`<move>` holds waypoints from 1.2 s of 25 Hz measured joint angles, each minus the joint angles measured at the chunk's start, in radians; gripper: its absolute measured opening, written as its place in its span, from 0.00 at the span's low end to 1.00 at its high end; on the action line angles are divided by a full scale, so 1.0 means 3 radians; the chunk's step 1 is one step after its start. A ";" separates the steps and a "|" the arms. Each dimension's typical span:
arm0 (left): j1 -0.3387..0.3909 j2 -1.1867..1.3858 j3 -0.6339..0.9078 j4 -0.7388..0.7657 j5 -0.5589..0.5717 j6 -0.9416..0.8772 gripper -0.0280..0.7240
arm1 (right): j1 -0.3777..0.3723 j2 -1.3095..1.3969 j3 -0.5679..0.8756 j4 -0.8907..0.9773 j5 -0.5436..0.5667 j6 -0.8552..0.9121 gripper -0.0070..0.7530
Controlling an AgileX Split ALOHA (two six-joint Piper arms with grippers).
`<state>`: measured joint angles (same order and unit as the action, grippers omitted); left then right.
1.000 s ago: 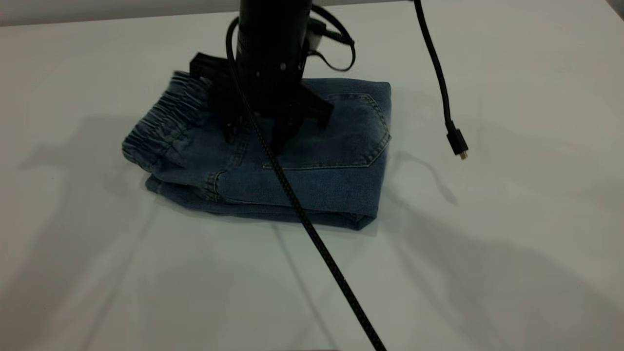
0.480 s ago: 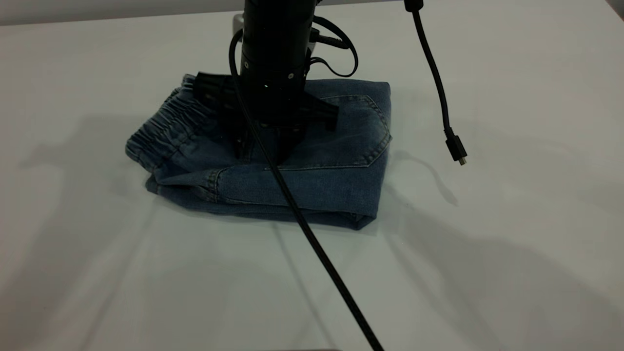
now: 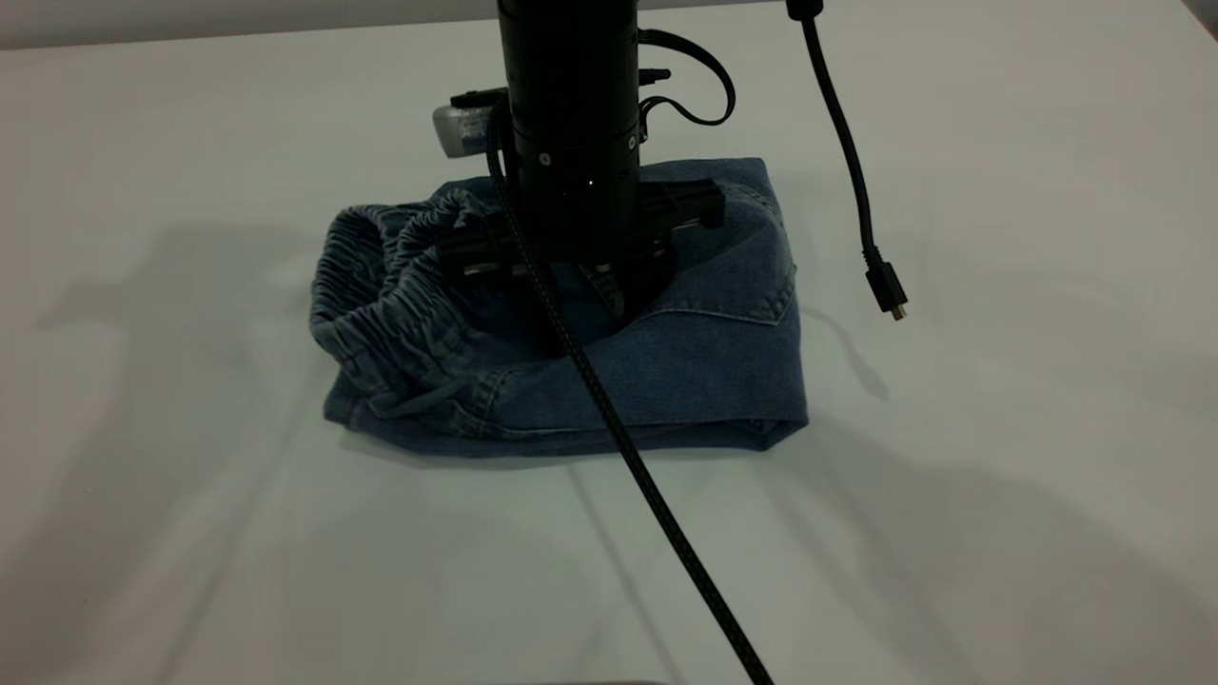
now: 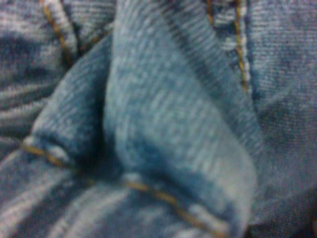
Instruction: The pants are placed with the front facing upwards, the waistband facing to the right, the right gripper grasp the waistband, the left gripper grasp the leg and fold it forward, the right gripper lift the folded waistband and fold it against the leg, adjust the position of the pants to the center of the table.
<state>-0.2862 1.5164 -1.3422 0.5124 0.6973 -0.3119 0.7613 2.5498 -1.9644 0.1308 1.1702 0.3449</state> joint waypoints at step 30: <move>0.0000 0.0000 0.0000 -0.0094 -0.0058 -0.0001 0.46 | 0.0241 0.0227 -0.1071 0.0395 -0.0088 -0.0054 0.47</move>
<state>-0.2862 1.5164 -1.3422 0.4841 0.6798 -0.3122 0.8335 2.6178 -2.2859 0.2492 1.1436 0.3289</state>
